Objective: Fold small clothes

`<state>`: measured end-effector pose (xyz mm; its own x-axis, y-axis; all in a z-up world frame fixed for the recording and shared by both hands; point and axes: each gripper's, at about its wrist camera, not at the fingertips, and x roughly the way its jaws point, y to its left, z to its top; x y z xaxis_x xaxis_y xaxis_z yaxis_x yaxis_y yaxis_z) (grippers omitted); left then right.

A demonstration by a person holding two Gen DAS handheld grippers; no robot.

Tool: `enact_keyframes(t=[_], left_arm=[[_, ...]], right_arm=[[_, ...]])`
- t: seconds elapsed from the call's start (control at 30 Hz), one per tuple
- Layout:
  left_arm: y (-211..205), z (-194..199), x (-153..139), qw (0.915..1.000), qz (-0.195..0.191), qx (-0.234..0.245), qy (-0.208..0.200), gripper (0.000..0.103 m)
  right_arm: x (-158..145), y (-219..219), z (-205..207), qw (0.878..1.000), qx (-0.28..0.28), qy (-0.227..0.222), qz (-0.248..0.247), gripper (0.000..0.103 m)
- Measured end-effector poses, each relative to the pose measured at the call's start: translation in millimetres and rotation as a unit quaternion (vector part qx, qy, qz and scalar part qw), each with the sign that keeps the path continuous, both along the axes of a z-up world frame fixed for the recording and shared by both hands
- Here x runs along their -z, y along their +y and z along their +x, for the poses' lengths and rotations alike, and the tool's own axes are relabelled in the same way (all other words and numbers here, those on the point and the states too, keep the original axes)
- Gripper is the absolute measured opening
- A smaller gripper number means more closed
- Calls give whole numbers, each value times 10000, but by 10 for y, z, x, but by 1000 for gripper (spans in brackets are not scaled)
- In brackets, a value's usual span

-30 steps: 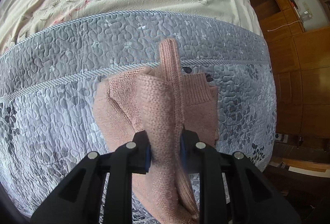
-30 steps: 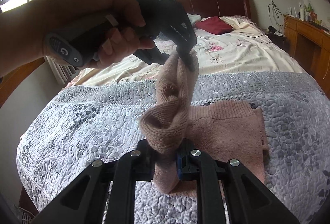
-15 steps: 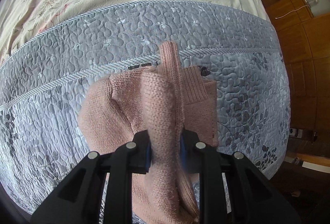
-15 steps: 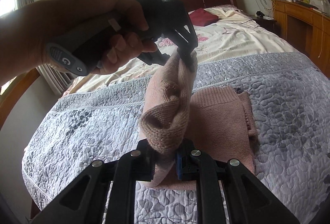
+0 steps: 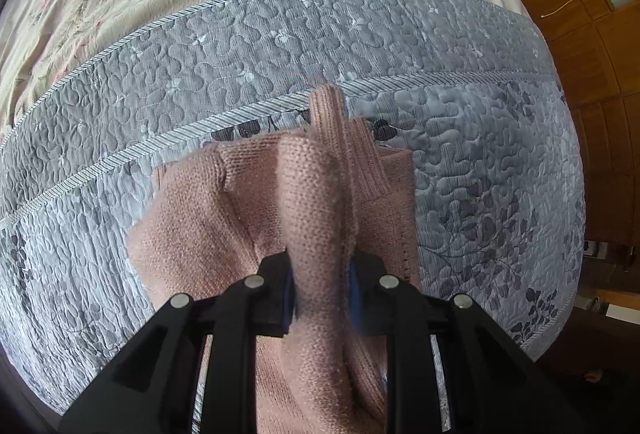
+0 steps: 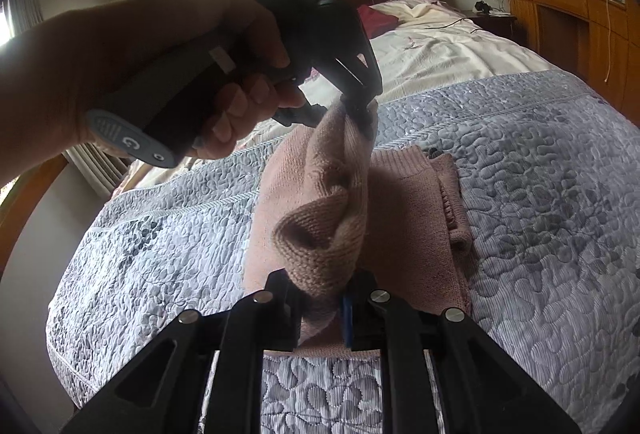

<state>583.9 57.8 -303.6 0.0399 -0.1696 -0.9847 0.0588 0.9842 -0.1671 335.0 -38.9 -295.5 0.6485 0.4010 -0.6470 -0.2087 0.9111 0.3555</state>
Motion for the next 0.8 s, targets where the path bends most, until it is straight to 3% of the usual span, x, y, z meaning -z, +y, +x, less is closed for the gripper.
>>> enact_keyframes(t=[0.5, 0.8], left_arm=[[-425, -19, 290, 9976, 606, 215, -237, 19], [-582, -104, 358, 9927, 1066, 74, -563, 19]], right_arm=[[402, -340, 1, 9989, 192, 400, 124, 14], [591, -493, -12, 9972, 197, 632, 355, 14]])
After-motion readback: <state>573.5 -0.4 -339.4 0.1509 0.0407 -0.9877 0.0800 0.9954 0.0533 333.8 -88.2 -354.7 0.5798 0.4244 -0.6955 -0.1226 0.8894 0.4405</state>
